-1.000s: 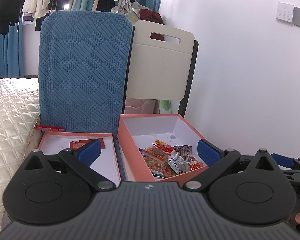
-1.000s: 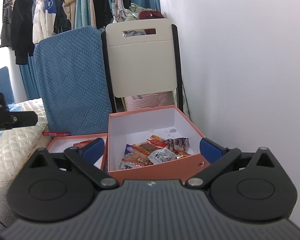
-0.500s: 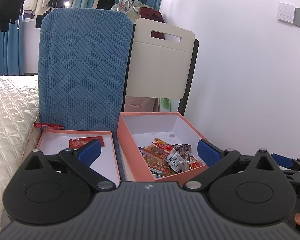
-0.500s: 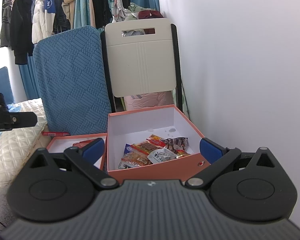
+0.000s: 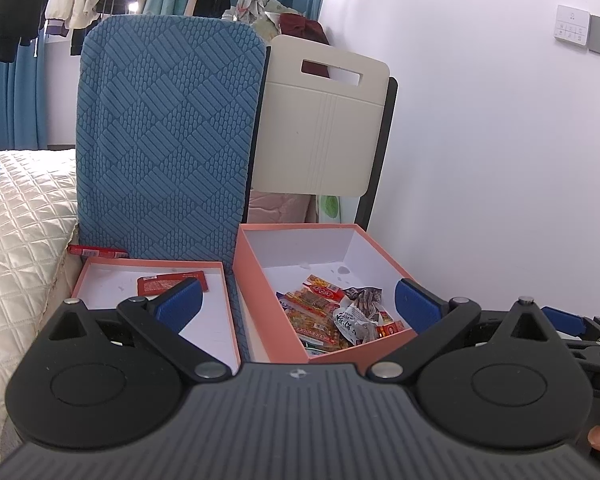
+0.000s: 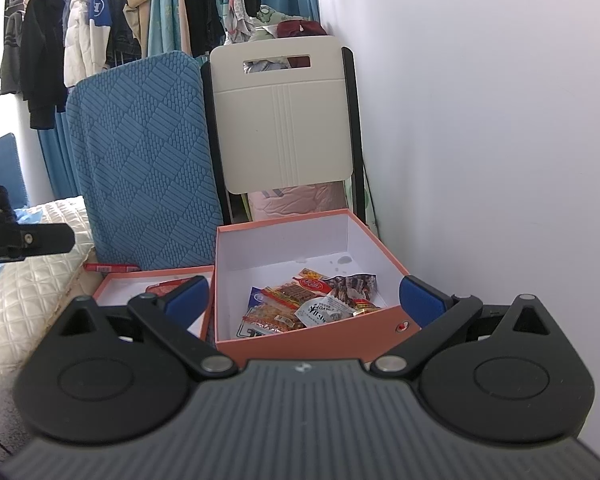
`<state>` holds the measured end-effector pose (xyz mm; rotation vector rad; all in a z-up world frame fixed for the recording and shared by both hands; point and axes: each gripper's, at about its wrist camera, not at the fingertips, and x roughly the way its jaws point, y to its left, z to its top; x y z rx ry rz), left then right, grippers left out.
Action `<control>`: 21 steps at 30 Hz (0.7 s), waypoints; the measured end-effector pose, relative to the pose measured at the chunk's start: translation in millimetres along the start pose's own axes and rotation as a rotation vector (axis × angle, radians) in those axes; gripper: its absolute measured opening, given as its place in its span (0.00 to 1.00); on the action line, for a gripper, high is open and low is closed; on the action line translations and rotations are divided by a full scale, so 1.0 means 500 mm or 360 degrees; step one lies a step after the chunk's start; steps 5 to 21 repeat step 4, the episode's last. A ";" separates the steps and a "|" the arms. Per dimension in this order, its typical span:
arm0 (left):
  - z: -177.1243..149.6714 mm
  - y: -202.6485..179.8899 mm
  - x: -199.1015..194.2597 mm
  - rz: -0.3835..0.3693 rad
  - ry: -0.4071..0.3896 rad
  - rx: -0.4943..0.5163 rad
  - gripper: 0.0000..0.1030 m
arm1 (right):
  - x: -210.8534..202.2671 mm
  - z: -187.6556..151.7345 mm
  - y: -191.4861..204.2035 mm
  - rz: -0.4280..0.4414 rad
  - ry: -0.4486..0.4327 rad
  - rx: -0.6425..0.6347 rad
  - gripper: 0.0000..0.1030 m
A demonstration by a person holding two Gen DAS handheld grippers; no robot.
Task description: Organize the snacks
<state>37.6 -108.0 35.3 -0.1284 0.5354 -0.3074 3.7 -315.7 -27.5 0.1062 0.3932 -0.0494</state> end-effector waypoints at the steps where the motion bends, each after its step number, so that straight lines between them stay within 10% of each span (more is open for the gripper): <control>1: 0.000 0.000 0.000 -0.0002 0.0001 0.0000 1.00 | 0.000 0.000 0.000 0.0000 0.0000 0.0000 1.00; 21: 0.001 0.001 0.001 0.0002 0.0005 0.0000 1.00 | -0.002 -0.001 0.002 -0.0003 -0.0001 0.0001 1.00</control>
